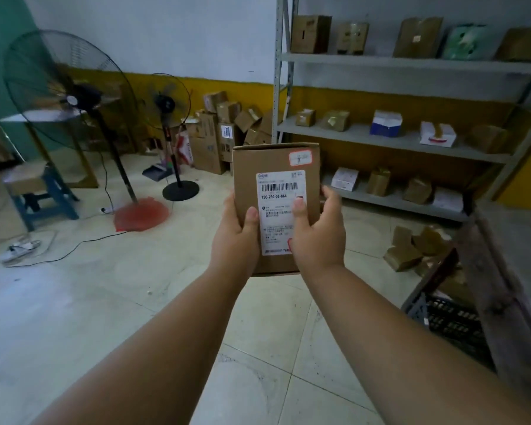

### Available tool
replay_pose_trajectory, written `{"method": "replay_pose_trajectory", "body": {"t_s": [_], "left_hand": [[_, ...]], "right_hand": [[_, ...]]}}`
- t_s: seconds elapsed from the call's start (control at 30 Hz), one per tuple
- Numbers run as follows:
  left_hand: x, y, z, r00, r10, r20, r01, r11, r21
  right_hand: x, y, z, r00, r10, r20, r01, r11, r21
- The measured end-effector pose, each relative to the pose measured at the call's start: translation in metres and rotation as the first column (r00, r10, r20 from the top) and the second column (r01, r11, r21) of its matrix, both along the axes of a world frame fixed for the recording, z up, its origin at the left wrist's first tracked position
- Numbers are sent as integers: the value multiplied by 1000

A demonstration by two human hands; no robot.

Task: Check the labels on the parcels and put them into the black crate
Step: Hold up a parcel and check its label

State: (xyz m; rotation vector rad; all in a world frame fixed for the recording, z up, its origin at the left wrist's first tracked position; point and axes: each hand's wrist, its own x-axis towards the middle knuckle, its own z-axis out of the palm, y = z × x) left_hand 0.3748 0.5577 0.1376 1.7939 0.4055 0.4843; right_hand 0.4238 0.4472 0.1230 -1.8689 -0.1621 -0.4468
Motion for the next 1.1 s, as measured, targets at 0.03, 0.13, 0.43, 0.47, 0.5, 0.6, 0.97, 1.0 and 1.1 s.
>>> {"method": "replay_pose_trajectory", "body": {"t_s": [0.03,0.13,0.43,0.47,0.5,0.6,0.97,1.0,1.1], "left_hand": [[20,3,-6,1000,-3,-2,3,1000,-11],[83,12,-20,999,-28,-40,28,1000,-9],[299,109,8,991,126,-40,-126,992,4],[318,121,9,987,154,-46,-154,988,-1],[335,133,8,982,178,-58,-179,984,-9],[384,174,-3,971,232,-64,-233,972,-14],[618,359,-41,987,77,-142,-75,997,26],[639,370,-37,987,54,-154,-52,998,21],[704,393,-30,985,17,-170,-18,1000,-3]], "right_hand": [[20,3,-6,1000,-14,6,14,1000,-19],[83,12,-23,999,-33,5,33,999,-40],[315,110,-5,984,128,121,-123,991,-47],[338,124,-4,982,149,120,-142,988,-65],[358,137,-5,980,164,111,-157,985,-75],[409,179,-17,974,217,66,-212,975,-72],[635,348,-51,974,179,-136,-182,983,-9],[656,358,-47,977,158,-142,-161,987,-12],[714,378,-38,984,70,-162,-73,997,-15]]}}
